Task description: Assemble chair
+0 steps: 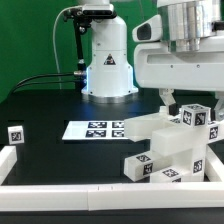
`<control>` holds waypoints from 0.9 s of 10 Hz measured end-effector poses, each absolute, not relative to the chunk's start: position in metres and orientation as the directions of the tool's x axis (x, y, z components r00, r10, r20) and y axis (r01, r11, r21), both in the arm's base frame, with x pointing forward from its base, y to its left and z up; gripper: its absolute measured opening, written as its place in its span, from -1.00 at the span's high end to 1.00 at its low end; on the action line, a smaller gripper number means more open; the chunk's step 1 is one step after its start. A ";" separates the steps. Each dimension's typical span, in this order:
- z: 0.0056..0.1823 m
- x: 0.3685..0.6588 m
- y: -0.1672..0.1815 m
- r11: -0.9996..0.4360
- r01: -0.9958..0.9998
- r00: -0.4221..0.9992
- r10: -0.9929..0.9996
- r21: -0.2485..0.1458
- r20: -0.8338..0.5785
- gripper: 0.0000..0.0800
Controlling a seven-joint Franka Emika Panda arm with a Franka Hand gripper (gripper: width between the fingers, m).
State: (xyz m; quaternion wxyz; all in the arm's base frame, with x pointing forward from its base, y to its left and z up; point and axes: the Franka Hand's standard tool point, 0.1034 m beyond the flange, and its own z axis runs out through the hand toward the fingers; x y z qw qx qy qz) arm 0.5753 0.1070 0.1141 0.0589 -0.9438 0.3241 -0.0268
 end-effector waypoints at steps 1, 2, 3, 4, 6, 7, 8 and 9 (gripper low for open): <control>0.114 0.574 0.112 -0.883 -0.459 0.884 -0.465 -0.101 0.049 -0.62; 0.114 0.574 0.112 -0.905 -0.415 0.906 -0.421 -0.097 0.054 -0.62; 0.113 0.574 0.110 -0.925 -0.369 0.925 -0.375 -0.093 0.059 -0.62; 0.113 0.574 0.110 -0.954 -0.287 0.954 -0.292 -0.086 0.066 -0.62; 0.114 0.575 0.109 -0.999 0.036 0.995 0.034 -0.018 0.094 -0.62; 0.113 0.575 0.108 -1.000 0.016 0.996 0.014 -0.021 0.091 -0.62; 0.112 0.574 0.108 -1.000 -0.001 0.996 -0.003 -0.022 0.090 -0.31; 0.112 0.574 0.108 -1.000 0.000 0.996 -0.002 -0.021 0.090 0.04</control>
Offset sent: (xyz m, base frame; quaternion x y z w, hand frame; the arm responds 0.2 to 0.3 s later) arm 0.0000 0.0000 0.0000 0.0000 0.0000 -0.1938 0.9810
